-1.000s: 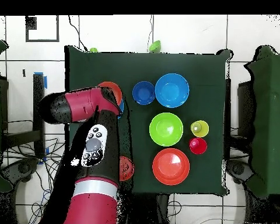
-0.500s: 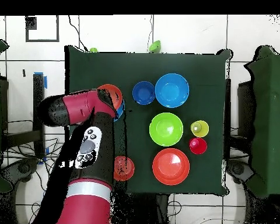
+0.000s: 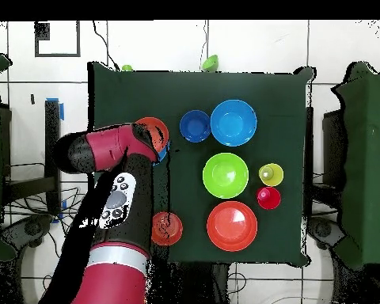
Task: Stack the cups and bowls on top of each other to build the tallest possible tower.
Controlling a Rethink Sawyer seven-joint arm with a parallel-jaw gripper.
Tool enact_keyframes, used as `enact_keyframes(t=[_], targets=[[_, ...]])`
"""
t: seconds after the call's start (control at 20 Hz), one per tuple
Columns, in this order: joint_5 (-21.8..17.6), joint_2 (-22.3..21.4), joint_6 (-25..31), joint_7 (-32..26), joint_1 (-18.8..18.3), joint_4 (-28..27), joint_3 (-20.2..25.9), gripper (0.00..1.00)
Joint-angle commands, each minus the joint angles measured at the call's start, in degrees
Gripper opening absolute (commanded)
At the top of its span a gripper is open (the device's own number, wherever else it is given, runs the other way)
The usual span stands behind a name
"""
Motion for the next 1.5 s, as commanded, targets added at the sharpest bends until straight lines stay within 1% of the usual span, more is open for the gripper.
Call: enact_keyframes(t=[0.05,0.25,0.3,0.35,0.4,0.75,1.1,1.15,1.5], targets=[[-3.0,1.4,-0.4,5.8,0.7,2.6,1.7,0.0],[-2.6,1.3,-0.8,5.5,0.4,2.5,2.2,0.0],[-2.5,1.2,-0.6,5.1,0.2,2.5,2.6,0.0],[-2.4,1.1,0.9,4.1,0.0,2.7,3.1,0.0],[-2.3,1.1,0.4,4.3,0.0,2.7,3.1,1.0],[-1.6,0.4,0.3,3.6,-1.0,4.0,4.4,1.0],[-1.3,0.3,0.6,3.2,-1.4,4.2,5.0,1.0],[-1.3,0.3,0.7,3.1,-1.4,4.2,5.1,0.0],[-1.3,0.4,0.1,3.5,-1.4,3.8,5.1,0.0]])
